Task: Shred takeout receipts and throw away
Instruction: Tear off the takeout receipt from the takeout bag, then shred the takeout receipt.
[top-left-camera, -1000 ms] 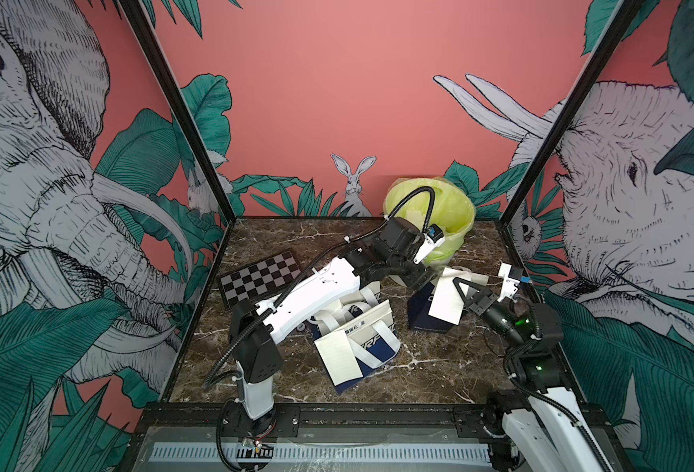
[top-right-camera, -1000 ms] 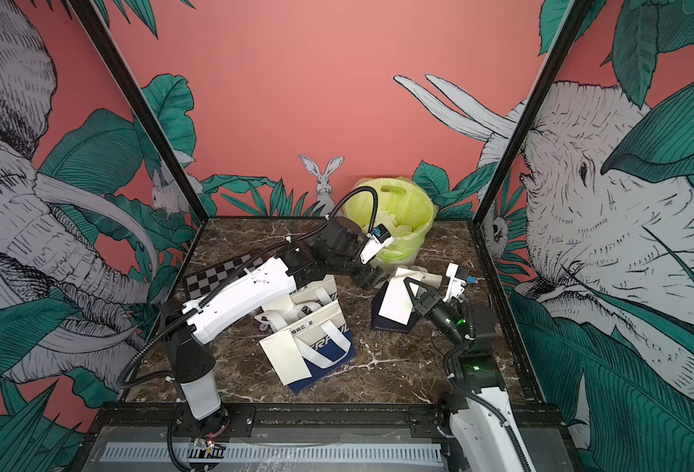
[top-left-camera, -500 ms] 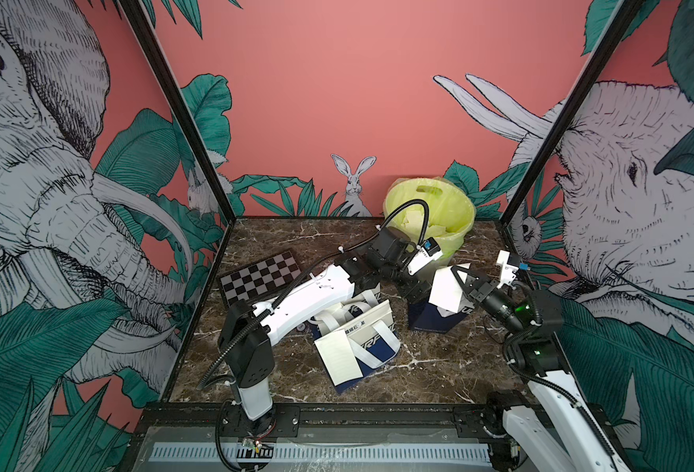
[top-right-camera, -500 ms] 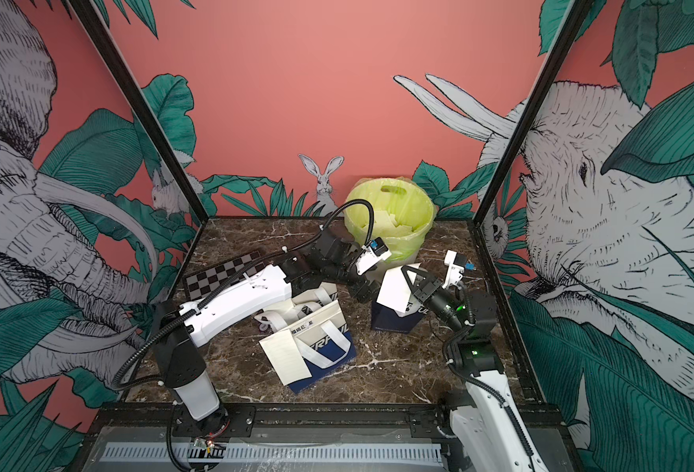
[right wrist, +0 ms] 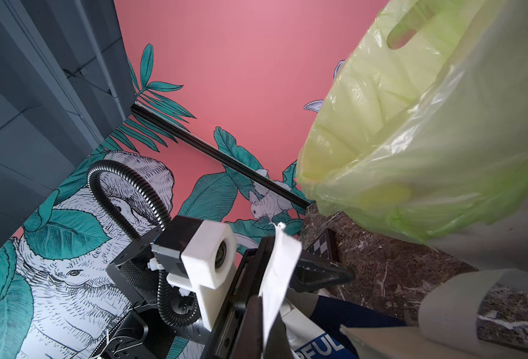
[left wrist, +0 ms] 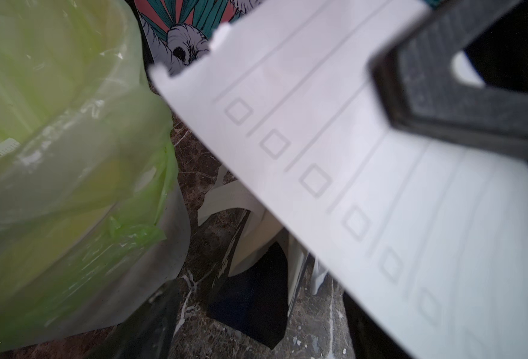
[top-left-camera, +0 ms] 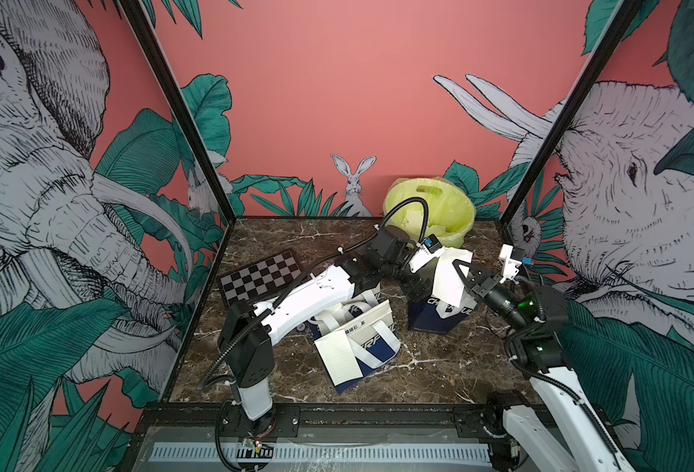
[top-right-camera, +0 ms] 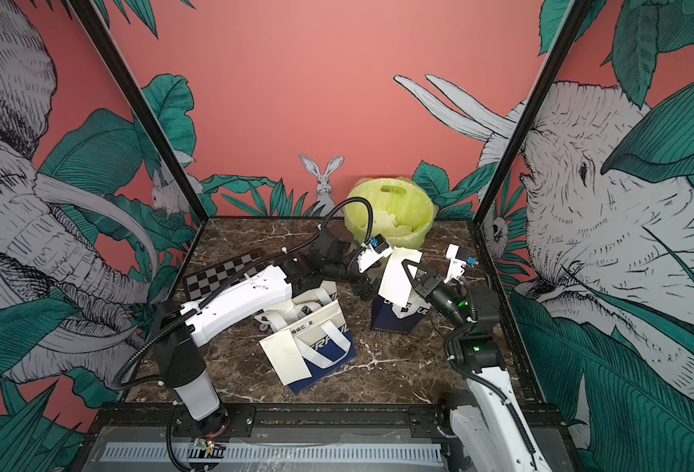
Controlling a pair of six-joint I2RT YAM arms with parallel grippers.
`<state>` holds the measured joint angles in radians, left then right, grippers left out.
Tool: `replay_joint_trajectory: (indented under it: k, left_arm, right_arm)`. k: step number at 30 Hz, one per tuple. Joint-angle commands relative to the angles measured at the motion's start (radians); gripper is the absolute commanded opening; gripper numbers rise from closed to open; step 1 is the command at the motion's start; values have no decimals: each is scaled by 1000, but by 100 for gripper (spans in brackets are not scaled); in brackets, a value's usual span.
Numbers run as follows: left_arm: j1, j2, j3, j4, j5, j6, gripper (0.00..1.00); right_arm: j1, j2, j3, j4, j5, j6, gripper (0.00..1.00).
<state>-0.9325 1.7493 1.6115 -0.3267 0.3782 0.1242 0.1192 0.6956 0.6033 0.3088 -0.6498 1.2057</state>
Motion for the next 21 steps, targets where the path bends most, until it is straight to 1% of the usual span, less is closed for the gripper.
replay_joint_trajectory:
  k: [1, 5, 8, 11, 13, 15, 17, 21]
  left_arm:
    - [-2, -59, -22, 4, -47, 11, 85]
    - [-2, -143, -71, 12, -156, 19, 84]
    - [-2, -222, -122, 42, -204, 18, 84]
    - [-1, -304, -167, 72, -251, 2, 81]
    - [-2, -361, -206, 117, -255, -20, 80]
    - [-2, -409, -242, 176, -233, -49, 78]
    - [0, -441, -266, 249, -186, -100, 77]
    - [1, -429, -303, 483, 9, -265, 70]
  right_arm:
    - [8, -12, 76, -17, -2, -15, 0]
    - [10, -51, 176, -200, 17, -229, 0]
    - [10, -69, 229, -274, 28, -354, 0]
    - [10, -84, 247, -256, 41, -423, 0]
    - [9, -98, 226, -167, 53, -436, 0]
    - [10, -112, 194, -56, 85, -437, 0]
    - [10, -122, 159, 54, 130, -432, 0]
    - [11, -92, 139, 255, 169, -383, 0]
